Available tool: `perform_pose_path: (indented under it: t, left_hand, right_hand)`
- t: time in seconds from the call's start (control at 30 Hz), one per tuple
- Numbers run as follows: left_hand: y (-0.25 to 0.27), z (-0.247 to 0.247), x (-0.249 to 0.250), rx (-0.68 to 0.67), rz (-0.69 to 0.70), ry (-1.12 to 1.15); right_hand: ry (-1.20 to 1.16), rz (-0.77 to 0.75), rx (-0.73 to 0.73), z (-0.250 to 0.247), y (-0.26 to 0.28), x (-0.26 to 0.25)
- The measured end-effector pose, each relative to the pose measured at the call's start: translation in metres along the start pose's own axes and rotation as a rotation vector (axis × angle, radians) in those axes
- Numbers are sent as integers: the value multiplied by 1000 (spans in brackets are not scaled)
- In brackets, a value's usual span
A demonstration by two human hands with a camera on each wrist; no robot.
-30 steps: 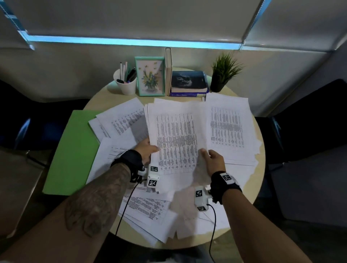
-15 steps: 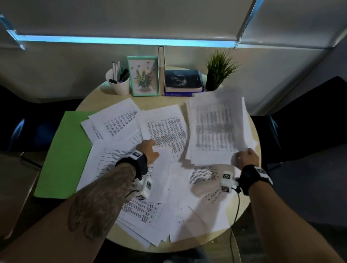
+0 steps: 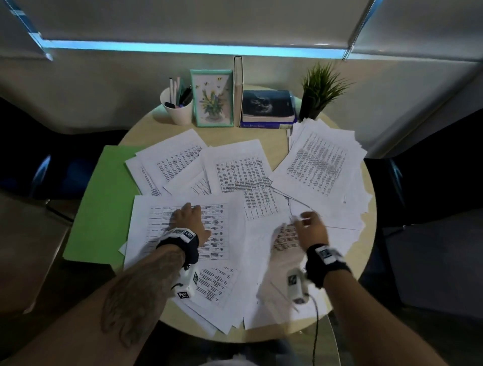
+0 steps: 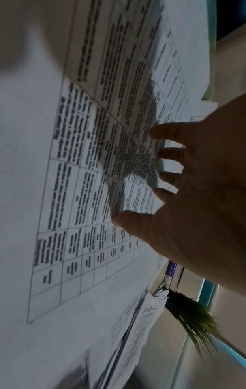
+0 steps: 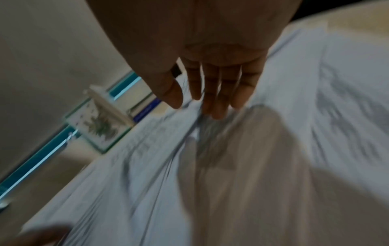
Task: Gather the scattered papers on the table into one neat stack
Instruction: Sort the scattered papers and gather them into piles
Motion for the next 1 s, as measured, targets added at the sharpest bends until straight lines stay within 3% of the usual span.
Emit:
perform_pose_path:
  t: [0.07, 0.3, 0.43, 0.6, 0.77, 1.0]
  left_hand:
    - [-1, -1, 1, -11, -3, 8]
    - [4, -10, 15, -14, 95, -43]
    - [11, -10, 18, -53, 133, -34]
    - [9, -10, 8, -47, 118, -39]
    - [5, -9, -7, -51, 68, -37]
    - [2, -11, -25, -75, -20, -18]
  right_hand:
    - [16, 50, -94, 38, 30, 9]
    - [-172, 314, -110, 92, 78, 11]
    - [8, 265, -91, 99, 77, 1]
    - [-98, 266, -44, 96, 71, -9]
    - [-244, 414, 0, 83, 42, -8]
    - [-156, 318, -92, 84, 22, -14]
Point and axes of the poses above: each hand's wrist, its own y-axis away from the middle knuckle, its own z-axis out of the palm, x = y × z, the point moved 7 cm from there along -y, towards the middle knuckle, and after that the axes turned 7 degrees about x, right-handed, at the moved point
